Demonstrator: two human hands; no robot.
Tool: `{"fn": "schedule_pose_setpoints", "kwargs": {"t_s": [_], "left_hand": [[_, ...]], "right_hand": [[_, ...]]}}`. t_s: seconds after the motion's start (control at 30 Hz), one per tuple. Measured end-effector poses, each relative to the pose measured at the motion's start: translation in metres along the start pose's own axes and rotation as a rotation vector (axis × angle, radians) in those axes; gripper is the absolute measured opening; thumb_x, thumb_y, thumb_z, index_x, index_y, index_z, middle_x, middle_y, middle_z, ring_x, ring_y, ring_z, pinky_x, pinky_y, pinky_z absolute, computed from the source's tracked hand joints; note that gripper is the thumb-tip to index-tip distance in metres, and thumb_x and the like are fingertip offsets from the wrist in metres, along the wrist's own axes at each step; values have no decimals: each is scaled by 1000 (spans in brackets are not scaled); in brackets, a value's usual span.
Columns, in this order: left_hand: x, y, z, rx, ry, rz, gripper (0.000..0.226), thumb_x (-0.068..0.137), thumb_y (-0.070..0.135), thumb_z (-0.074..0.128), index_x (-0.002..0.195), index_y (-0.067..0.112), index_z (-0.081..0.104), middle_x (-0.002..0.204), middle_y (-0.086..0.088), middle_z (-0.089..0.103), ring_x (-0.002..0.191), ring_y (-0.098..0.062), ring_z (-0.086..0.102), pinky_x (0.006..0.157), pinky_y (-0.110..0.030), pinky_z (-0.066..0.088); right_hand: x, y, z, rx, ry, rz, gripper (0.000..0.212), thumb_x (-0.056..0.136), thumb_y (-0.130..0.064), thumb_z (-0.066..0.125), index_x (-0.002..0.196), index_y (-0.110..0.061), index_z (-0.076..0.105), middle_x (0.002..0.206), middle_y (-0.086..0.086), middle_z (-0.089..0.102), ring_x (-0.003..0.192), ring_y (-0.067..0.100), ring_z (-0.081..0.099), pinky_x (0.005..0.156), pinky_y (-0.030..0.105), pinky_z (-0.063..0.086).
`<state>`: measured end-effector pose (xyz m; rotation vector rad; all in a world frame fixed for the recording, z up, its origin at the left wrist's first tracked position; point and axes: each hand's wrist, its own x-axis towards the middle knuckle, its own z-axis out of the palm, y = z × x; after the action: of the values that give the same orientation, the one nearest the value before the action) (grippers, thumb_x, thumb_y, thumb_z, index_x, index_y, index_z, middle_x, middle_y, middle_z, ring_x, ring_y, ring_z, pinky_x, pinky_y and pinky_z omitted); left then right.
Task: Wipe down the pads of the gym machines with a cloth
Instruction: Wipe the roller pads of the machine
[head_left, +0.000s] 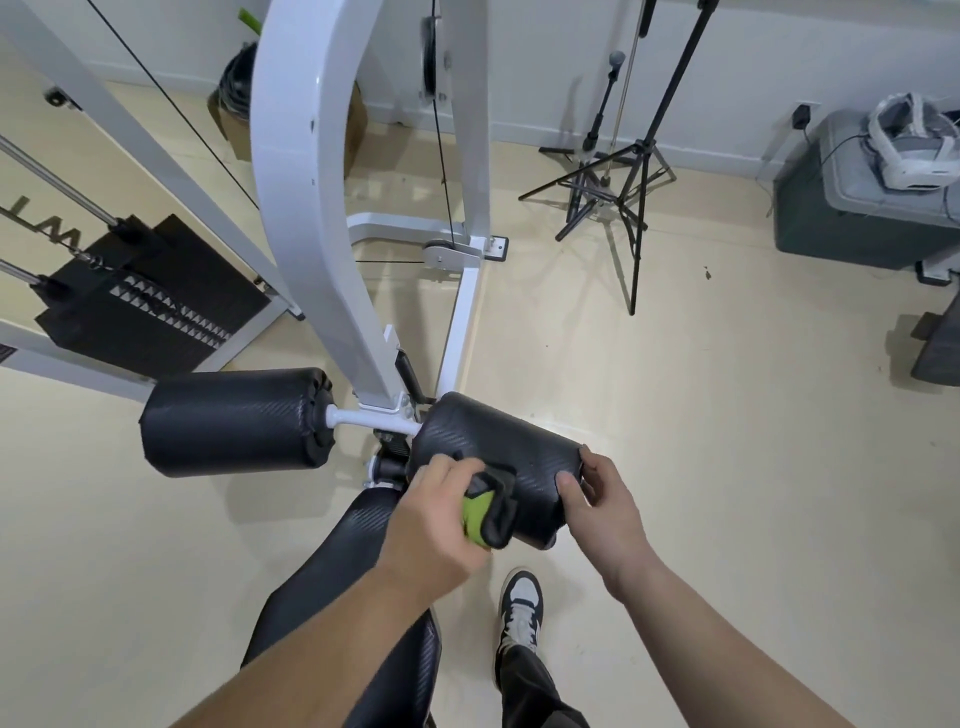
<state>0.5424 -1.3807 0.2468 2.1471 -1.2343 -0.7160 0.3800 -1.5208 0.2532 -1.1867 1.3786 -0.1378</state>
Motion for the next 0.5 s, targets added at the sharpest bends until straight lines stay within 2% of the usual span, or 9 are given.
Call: {"fn": "schedule_pose_setpoints", "kwargs": {"t_s": [0.07,0.13,0.2,0.27,0.33,0.4,0.43,0.5], "left_hand": [[9,-17,-12,26,12,26,50,68,31,71,116,32,60,103,9,52,95,-16,55,81,-29,51],[38,-33,-21,26,169,-171,52,69,30,75,117,37,57,107,8,55,100,-17,57,88,-28,51],[60,-24,-18,-6,291,-377,51,75,23,76,122,29,58,111,2,54,103,-21,54,94,-33,49],[65,7,3,32,261,-267,49,73,20,69,121,23,58,110,-3,54,102,-29,51,92,-41,48],[49,45,33,88,82,-88,54,69,24,67,122,26,56,112,-1,53,101,-28,49,88,-43,49],[32,64,50,119,-66,57,65,69,23,71,130,28,52,121,0,51,105,-25,47,90,-41,50],[34,61,47,142,-98,113,70,68,24,75,133,28,51,122,0,51,106,-25,47,90,-41,50],[49,40,29,275,-95,208,72,65,29,79,132,28,53,118,-1,54,102,-27,50,83,-42,51]], "right_hand": [[-4,11,1,-24,2,-32,38,98,-27,64,133,-34,52,130,-19,62,123,-2,57,111,39,46],[-5,12,0,-31,8,-30,42,96,-28,66,136,-33,52,132,-19,62,127,1,56,112,39,46],[-1,11,0,-18,8,-20,39,96,-27,66,133,-33,53,132,-18,63,126,3,58,110,37,46],[0,9,-1,-5,0,-23,33,97,-24,66,127,-33,56,128,-18,66,121,5,62,106,35,48],[0,12,-5,-53,-1,-51,28,94,-12,67,114,-32,59,111,-14,71,104,9,66,92,29,52],[-1,17,-9,-84,-23,-78,34,93,1,64,107,-29,59,100,-7,69,90,15,62,77,24,49],[-2,16,-9,-45,-44,-67,34,94,3,62,109,-28,60,102,-7,69,88,15,61,74,20,48],[-4,13,-8,-1,-50,-38,35,97,-4,60,121,-30,59,116,-18,68,94,8,66,71,11,47]]}}
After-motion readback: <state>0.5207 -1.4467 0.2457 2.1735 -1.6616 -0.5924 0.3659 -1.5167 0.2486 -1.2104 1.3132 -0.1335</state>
